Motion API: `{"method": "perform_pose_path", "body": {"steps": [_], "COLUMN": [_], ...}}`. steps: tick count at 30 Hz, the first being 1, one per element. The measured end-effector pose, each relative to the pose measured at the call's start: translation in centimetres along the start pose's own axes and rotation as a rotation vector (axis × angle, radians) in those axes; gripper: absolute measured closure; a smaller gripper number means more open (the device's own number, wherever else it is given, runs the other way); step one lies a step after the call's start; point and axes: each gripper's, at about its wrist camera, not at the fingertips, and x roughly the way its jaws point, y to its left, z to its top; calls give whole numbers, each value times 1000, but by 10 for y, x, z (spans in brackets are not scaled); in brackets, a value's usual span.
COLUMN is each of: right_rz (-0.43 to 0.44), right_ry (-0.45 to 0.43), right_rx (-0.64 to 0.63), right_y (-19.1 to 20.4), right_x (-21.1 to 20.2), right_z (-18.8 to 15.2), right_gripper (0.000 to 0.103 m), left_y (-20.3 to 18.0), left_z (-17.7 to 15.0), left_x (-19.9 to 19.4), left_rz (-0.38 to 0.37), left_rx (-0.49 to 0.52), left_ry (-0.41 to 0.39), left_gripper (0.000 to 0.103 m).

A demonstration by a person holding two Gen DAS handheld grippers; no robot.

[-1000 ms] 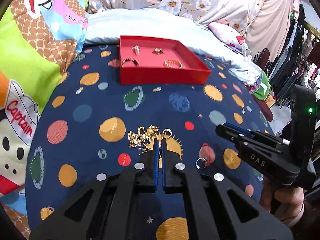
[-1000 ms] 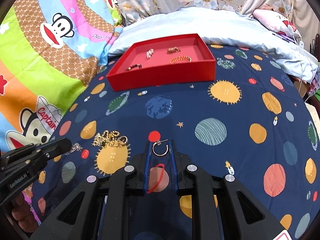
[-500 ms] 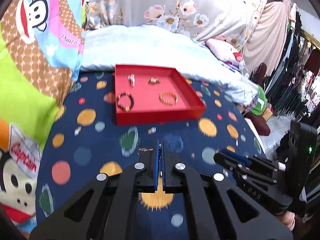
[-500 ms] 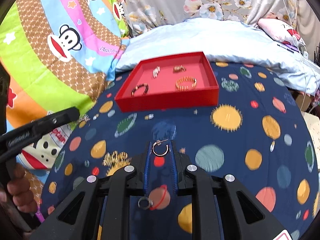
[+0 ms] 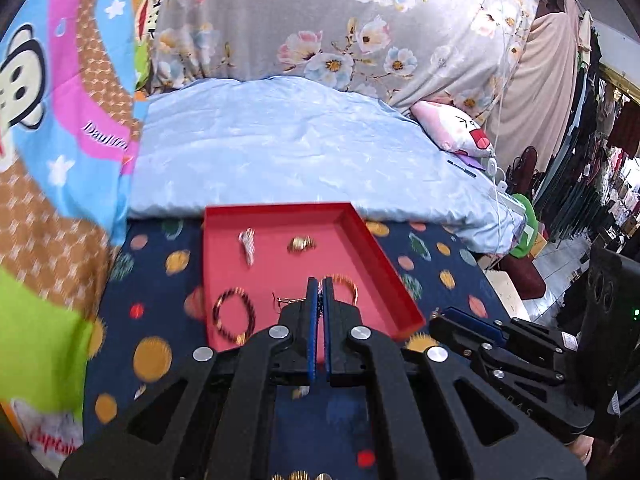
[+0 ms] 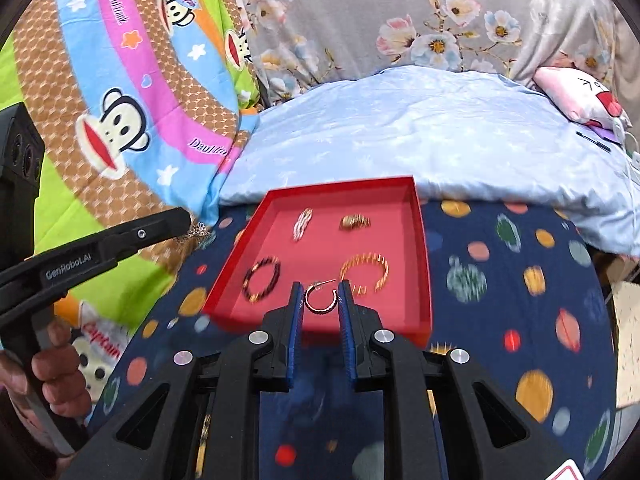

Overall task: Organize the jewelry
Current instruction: 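Carry the hoop earring and gold chain into the red tray and open both grippers, then withdraw both grippers from the tray back toward the remaining jewelry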

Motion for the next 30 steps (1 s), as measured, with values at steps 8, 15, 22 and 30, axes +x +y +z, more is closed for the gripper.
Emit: {"method": "perform_pose_path", "body": {"steps": [8,15,22,30], "right_rz": [24,-1,-24,-30], "right_ry": [61,133,181,130], "right_rx": [68,47,28,51], "right_y": [-35,-44,-49,-54], "right_x": [73,126,156,135], "right_z": [52,65,63,62], "right_gripper": [87,87,86,75], "left_y": [18,32,46,50], "left_z": [42,44,36,36], "left_x": [70,127,156,140], "left_rz": [-22,3,5,22], "left_rx": [-35,-53,-95,-113], "left_ry": [56,151,197,157], "left_gripper": [102,102,101,62]}}
